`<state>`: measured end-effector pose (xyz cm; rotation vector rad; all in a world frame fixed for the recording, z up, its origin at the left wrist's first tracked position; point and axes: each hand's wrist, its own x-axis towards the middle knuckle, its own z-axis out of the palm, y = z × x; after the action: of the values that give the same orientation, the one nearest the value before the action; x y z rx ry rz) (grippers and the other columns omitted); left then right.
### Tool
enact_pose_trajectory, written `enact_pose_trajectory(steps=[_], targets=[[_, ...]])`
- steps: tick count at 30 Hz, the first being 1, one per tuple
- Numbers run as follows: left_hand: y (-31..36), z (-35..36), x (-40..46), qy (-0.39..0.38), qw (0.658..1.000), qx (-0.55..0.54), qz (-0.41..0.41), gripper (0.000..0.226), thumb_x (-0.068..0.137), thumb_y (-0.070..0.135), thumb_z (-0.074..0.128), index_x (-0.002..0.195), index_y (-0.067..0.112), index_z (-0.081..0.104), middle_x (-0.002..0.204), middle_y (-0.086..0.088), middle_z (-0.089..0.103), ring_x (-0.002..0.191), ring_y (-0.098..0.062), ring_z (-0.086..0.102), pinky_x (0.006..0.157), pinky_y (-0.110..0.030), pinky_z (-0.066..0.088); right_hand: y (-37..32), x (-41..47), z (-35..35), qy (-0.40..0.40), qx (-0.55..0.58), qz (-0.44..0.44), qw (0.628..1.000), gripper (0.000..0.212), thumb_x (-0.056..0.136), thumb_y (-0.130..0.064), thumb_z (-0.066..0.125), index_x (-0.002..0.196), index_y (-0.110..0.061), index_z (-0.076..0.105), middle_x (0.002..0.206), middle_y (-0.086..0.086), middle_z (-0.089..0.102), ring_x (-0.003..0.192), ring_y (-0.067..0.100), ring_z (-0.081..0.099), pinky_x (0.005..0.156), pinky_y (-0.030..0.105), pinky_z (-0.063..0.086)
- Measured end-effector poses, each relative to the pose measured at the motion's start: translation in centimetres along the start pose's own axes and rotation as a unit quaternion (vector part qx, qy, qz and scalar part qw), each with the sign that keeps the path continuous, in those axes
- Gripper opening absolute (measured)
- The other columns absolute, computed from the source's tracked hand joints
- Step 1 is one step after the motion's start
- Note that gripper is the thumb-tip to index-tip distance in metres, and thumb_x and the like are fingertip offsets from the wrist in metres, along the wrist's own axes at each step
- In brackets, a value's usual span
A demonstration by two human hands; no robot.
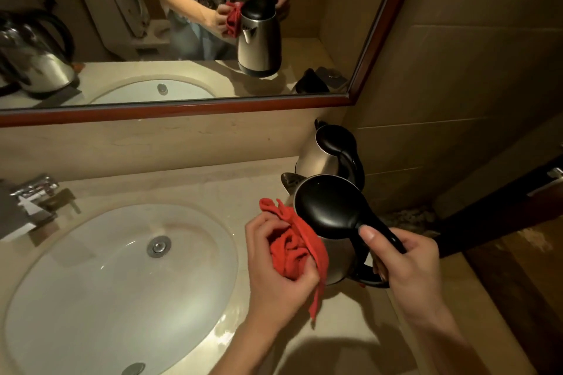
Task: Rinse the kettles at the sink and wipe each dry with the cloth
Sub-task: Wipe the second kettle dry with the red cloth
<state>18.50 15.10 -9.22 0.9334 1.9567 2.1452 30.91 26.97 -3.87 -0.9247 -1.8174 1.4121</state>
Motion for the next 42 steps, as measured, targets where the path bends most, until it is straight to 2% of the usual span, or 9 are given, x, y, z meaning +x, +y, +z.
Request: enact_pose_trajectory(steps=[4, 9, 12, 16, 22, 27, 31, 38, 42], targets=[[-3.0, -0.8, 0.8, -0.026, 0.986, -0.095, -0.133, 0.045, 0.071, 0.024, 0.067, 0.115, 0.025, 0.055, 0.117, -0.006, 0.059, 0.111, -0.028, 0.059, 0.095, -0.038, 0.048, 0.8, 0.2, 0.2, 0.015, 0.009, 0.023, 1.0, 0.049, 0.079, -0.031, 0.079, 0.041, -0.023, 0.05, 0.043, -0.002, 0.042, 0.042, 0.008, 0.04, 0.045, 0.018, 0.035], [-6.8, -1.3, 3.1, -0.035, 0.962, -0.068, -0.263, 0.029, 0.076, 0.015, 0.055, 0.104, 0.016, 0.063, 0.097, 0.01, 0.07, 0.093, -0.005, 0.064, 0.08, -0.014, 0.048, 2.7, 0.9, 1.2, 0.048, 0.012, 0.053, 0.997, 0.052, 0.091, -0.005, 0.071, 0.046, -0.012, 0.047, 0.042, -0.005, 0.04, 0.039, 0.005, 0.037, 0.042, 0.014, 0.034], [-8.5, -1.5, 4.1, -0.029, 0.95, -0.031, -0.311, 0.015, 0.082, 0.013, 0.056, 0.095, 0.016, 0.065, 0.09, 0.003, 0.068, 0.078, 0.004, 0.062, 0.07, -0.008, 0.046, 4.4, 1.6, 2.4, 0.058, 0.024, 0.065, 0.996, 0.054, 0.089, -0.009, 0.074, 0.043, -0.017, 0.047, 0.043, -0.005, 0.038, 0.041, 0.006, 0.035, 0.042, 0.017, 0.031], [-10.7, -1.5, 5.2, 0.024, 0.933, 0.014, -0.359, 0.006, 0.087, 0.012, 0.062, 0.091, 0.013, 0.066, 0.088, -0.001, 0.068, 0.084, -0.015, 0.063, 0.068, -0.015, 0.047, 6.5, 2.7, 4.7, 0.075, 0.049, 0.086, 0.992, 0.05, 0.086, -0.022, 0.074, 0.044, -0.017, 0.047, 0.044, -0.001, 0.038, 0.044, 0.009, 0.036, 0.044, 0.02, 0.03], [-12.0, -0.8, 8.2, 0.067, 0.925, 0.061, -0.369, 0.01, 0.084, 0.003, 0.062, 0.086, 0.012, 0.064, 0.084, 0.0, 0.067, 0.081, -0.016, 0.062, 0.072, -0.026, 0.046, 9.0, 5.6, 8.8, 0.137, 0.067, 0.118, 0.981, 0.055, 0.09, -0.022, 0.076, 0.047, -0.005, 0.044, 0.042, 0.0, 0.037, 0.042, 0.011, 0.038, 0.045, 0.021, 0.033], [-12.5, -0.3, 10.0, 0.078, 0.928, 0.061, -0.358, 0.017, 0.082, -0.002, 0.06, 0.092, 0.01, 0.066, 0.087, 0.001, 0.068, 0.071, 0.002, 0.06, 0.064, -0.009, 0.044, 9.3, 8.2, 11.2, 0.14, 0.081, 0.105, 0.981, 0.051, 0.094, -0.01, 0.072, 0.047, -0.011, 0.053, 0.038, -0.007, 0.045, 0.038, 0.002, 0.043, 0.042, 0.013, 0.036], [-13.2, -0.2, 11.3, 0.103, 0.925, 0.059, -0.36, 0.015, 0.086, 0.001, 0.059, 0.096, 0.011, 0.065, 0.09, 0.0, 0.067, 0.071, 0.004, 0.06, 0.064, -0.008, 0.043, 10.0, 9.5, 12.9, 0.134, 0.062, 0.085, 0.985, 0.049, 0.092, -0.024, 0.078, 0.047, -0.02, 0.061, 0.042, -0.004, 0.052, 0.044, 0.008, 0.05, 0.05, 0.024, 0.042], [-15.1, -0.7, 14.5, 0.111, 0.919, 0.067, -0.371, 0.012, 0.087, 0.009, 0.061, 0.097, 0.012, 0.067, 0.093, -0.001, 0.069, 0.086, -0.013, 0.064, 0.072, -0.021, 0.046, 10.3, 11.3, 16.0, 0.157, 0.043, 0.118, 0.98, 0.065, 0.071, -0.079, 0.073, 0.059, -0.015, 0.067, 0.05, 0.006, 0.059, 0.058, 0.037, 0.062, 0.059, 0.056, 0.056], [-15.8, -1.0, 15.6, 0.115, 0.919, 0.064, -0.371, 0.013, 0.088, 0.009, 0.061, 0.099, 0.009, 0.067, 0.089, 0.0, 0.068, 0.082, -0.012, 0.063, 0.07, -0.019, 0.047, 10.0, 12.2, 17.3, 0.171, 0.044, 0.129, 0.976, 0.054, 0.07, -0.072, 0.074, 0.065, -0.019, 0.071, 0.059, 0.014, 0.066, 0.067, 0.039, 0.067, 0.066, 0.058, 0.059]])
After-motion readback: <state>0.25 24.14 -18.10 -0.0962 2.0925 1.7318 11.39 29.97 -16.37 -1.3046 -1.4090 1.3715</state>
